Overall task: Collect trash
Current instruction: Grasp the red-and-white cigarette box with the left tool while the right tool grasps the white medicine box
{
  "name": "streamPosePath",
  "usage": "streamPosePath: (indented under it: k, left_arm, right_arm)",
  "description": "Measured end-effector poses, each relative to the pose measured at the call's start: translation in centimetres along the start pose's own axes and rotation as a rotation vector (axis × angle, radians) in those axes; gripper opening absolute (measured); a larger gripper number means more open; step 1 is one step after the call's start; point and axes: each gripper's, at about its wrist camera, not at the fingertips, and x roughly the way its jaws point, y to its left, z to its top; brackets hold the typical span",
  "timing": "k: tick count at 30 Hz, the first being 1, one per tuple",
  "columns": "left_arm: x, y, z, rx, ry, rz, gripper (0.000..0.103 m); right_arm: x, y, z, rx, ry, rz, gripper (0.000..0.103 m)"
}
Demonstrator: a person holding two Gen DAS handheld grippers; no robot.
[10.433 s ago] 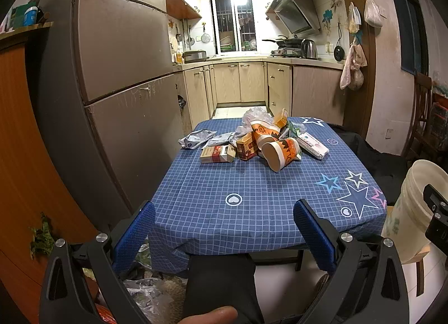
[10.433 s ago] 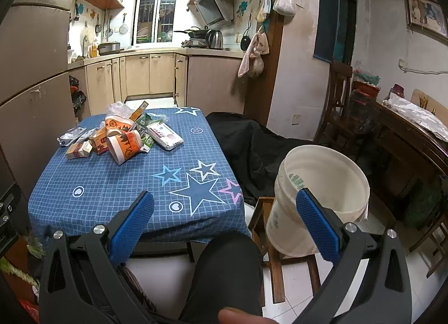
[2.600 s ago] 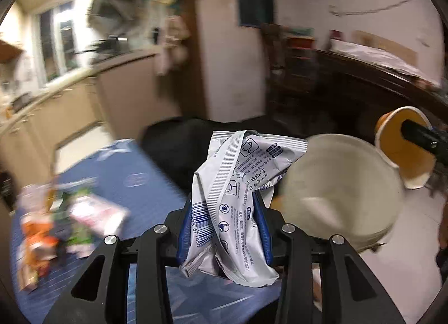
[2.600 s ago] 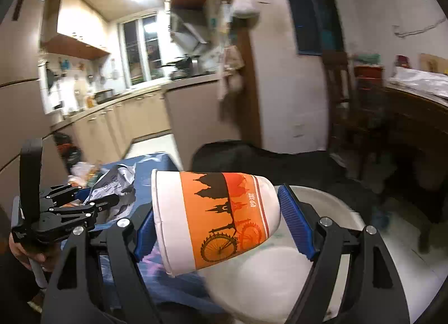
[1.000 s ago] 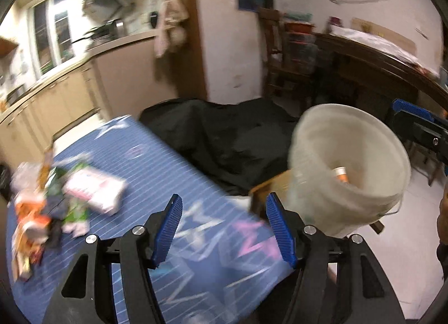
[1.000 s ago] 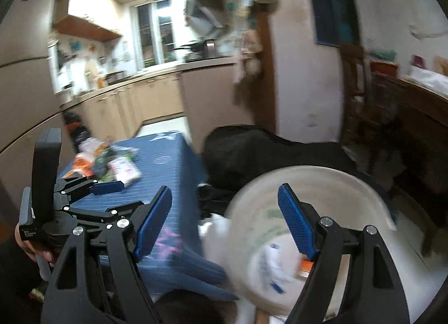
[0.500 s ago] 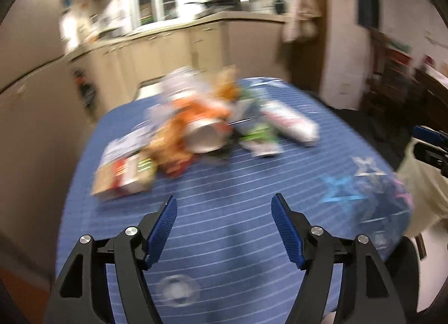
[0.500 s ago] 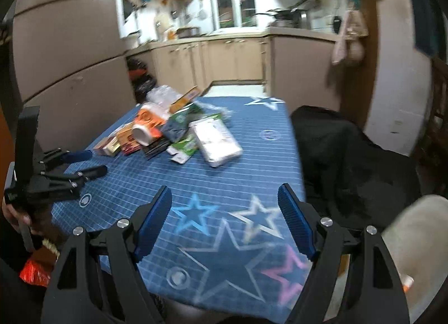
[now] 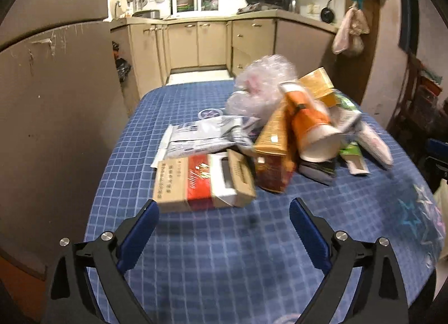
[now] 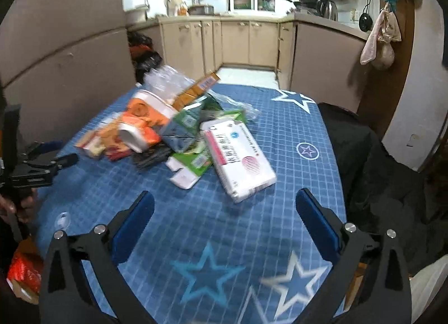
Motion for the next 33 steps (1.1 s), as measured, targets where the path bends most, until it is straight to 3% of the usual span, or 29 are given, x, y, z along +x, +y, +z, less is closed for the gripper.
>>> streamPosePath:
  k: [6, 18, 25, 29, 31, 32, 33]
  left_arm:
    - [3.1, 0.6, 0.8, 0.001, 0.048, 0.009, 0.094]
    - [5.0, 0.7, 1.8, 0.044, 0.053, 0.016, 0.098]
    - [5.0, 0.7, 1.8, 0.056, 0.054, 0.023, 0.098]
    - [4.7, 0.6, 1.5, 0.056, 0.050, 0.027, 0.097]
    - [4.4, 0.7, 1.5, 0.047, 0.052, 0.019, 0.094]
    - [4.2, 0.7, 1.3, 0.047, 0.048, 0.014, 0.086]
    - [3.8, 0.3, 1.3, 0.064, 0.038, -0.001, 0.069]
  right_arm:
    - [3.4, -0.9, 1.5, -0.025, 0.066, 0.001, 0.098]
    - [10.8, -2.7, 2.4, -0.076, 0.200, 0.018, 0.098]
    - [12.3, -3.2, 2.0, -0.056, 0.193, 0.070, 0.098]
    - [12.0, -2.9, 2.1, -0.072, 0.177, 0.088, 0.084]
    - [11.5, -2.5, 2.1, -0.071, 0.172, 0.090, 0.072]
    - [11.4, -2.4, 2.1, -0.070, 0.173, 0.089, 0.072]
    - [11.3, -2.3, 2.0, -0.071, 0.174, 0.089, 0.072]
